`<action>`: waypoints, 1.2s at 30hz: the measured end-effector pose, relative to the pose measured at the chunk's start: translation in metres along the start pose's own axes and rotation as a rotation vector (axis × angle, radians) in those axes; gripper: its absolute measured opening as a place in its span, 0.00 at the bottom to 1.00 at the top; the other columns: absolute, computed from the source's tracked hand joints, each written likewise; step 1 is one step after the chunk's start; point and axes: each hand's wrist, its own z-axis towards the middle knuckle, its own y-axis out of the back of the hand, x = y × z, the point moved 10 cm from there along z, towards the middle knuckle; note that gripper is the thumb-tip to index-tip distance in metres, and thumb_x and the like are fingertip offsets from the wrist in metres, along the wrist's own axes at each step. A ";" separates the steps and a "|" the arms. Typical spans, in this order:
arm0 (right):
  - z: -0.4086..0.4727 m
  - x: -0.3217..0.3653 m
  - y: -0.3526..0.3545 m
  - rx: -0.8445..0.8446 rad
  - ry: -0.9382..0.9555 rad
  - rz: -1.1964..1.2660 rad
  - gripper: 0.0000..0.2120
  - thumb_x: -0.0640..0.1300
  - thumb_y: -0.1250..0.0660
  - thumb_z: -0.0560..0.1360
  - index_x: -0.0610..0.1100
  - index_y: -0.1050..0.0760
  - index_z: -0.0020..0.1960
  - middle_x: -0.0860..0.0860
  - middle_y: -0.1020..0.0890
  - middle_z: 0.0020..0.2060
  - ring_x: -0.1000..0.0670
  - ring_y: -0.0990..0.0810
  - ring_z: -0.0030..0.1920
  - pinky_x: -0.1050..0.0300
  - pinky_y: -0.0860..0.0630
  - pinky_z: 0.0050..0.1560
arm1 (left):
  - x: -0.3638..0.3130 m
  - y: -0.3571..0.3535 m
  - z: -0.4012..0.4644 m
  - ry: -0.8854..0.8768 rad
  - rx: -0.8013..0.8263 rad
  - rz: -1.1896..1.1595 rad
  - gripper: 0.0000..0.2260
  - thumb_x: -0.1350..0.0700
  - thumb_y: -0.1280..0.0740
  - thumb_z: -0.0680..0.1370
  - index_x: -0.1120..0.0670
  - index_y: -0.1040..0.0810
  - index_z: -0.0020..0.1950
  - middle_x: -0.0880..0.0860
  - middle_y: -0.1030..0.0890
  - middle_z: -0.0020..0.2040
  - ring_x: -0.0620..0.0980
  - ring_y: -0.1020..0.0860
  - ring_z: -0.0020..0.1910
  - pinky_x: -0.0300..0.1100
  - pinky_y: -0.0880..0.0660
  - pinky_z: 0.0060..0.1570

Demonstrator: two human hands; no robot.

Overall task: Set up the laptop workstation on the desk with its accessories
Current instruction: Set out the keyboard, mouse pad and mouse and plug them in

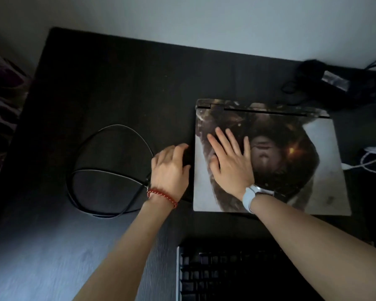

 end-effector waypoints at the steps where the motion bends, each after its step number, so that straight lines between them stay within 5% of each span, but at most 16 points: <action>1: -0.004 -0.002 0.001 0.017 0.001 0.048 0.24 0.47 0.49 0.77 0.51 0.42 0.73 0.51 0.43 0.75 0.48 0.48 0.76 0.40 0.55 0.73 | -0.002 0.006 -0.012 0.026 -0.016 0.031 0.21 0.62 0.30 0.70 0.57 0.28 0.63 0.58 0.24 0.62 0.59 0.30 0.64 0.55 0.35 0.62; 5: -0.062 -0.032 0.011 0.008 -0.090 0.219 0.23 0.42 0.43 0.76 0.48 0.37 0.71 0.48 0.38 0.74 0.48 0.44 0.75 0.40 0.51 0.73 | -0.018 0.015 -0.077 0.063 -0.058 0.064 0.19 0.61 0.29 0.70 0.60 0.25 0.60 0.62 0.27 0.64 0.64 0.31 0.64 0.61 0.33 0.61; 9: -0.172 -0.098 0.035 -0.196 -0.313 0.212 0.21 0.39 0.38 0.72 0.45 0.29 0.65 0.45 0.28 0.67 0.44 0.33 0.70 0.29 0.46 0.67 | -0.043 0.006 -0.135 0.119 -0.035 0.100 0.19 0.54 0.36 0.72 0.59 0.25 0.61 0.62 0.27 0.64 0.65 0.32 0.65 0.65 0.35 0.61; 14: -0.286 -0.189 -0.001 0.048 -0.715 0.139 0.25 0.48 0.39 0.76 0.54 0.39 0.72 0.44 0.41 0.74 0.42 0.48 0.75 0.25 0.52 0.66 | -0.051 -0.067 -0.185 0.207 0.339 0.326 0.28 0.37 0.48 0.76 0.43 0.48 0.74 0.55 0.51 0.77 0.58 0.57 0.75 0.65 0.56 0.68; 19: -0.303 -0.203 -0.030 0.193 -0.693 0.231 0.26 0.55 0.49 0.79 0.60 0.55 0.74 0.49 0.51 0.76 0.44 0.61 0.75 0.27 0.55 0.67 | -0.034 -0.082 -0.197 0.237 0.305 0.337 0.27 0.36 0.48 0.75 0.40 0.46 0.73 0.52 0.49 0.77 0.55 0.57 0.75 0.64 0.53 0.69; 25: -0.306 -0.203 -0.027 0.246 -0.600 0.340 0.27 0.54 0.50 0.79 0.57 0.56 0.75 0.51 0.55 0.77 0.46 0.63 0.75 0.30 0.56 0.70 | -0.031 -0.078 -0.193 0.300 0.305 0.384 0.27 0.37 0.47 0.76 0.40 0.46 0.73 0.51 0.49 0.77 0.54 0.56 0.75 0.63 0.58 0.70; 30: -0.360 -0.213 0.008 0.013 -0.520 0.676 0.23 0.45 0.45 0.80 0.47 0.43 0.74 0.47 0.42 0.75 0.46 0.48 0.75 0.42 0.45 0.73 | -0.115 -0.076 -0.208 0.231 0.148 0.361 0.26 0.44 0.41 0.76 0.48 0.40 0.73 0.55 0.43 0.75 0.55 0.52 0.75 0.63 0.57 0.70; 32: -0.401 -0.230 0.011 -0.015 -0.519 0.812 0.21 0.43 0.45 0.80 0.45 0.39 0.72 0.47 0.34 0.71 0.48 0.38 0.72 0.53 0.39 0.70 | -0.177 -0.103 -0.224 0.088 0.182 0.328 0.25 0.47 0.39 0.77 0.50 0.38 0.72 0.55 0.42 0.75 0.55 0.50 0.75 0.62 0.55 0.70; 36: -0.518 -0.310 0.009 -0.058 -0.728 0.925 0.16 0.41 0.44 0.80 0.41 0.30 0.66 0.43 0.24 0.63 0.45 0.26 0.62 0.56 0.32 0.61 | -0.325 -0.180 -0.263 -0.166 0.317 0.249 0.21 0.50 0.39 0.77 0.52 0.33 0.69 0.55 0.36 0.72 0.55 0.42 0.72 0.59 0.49 0.71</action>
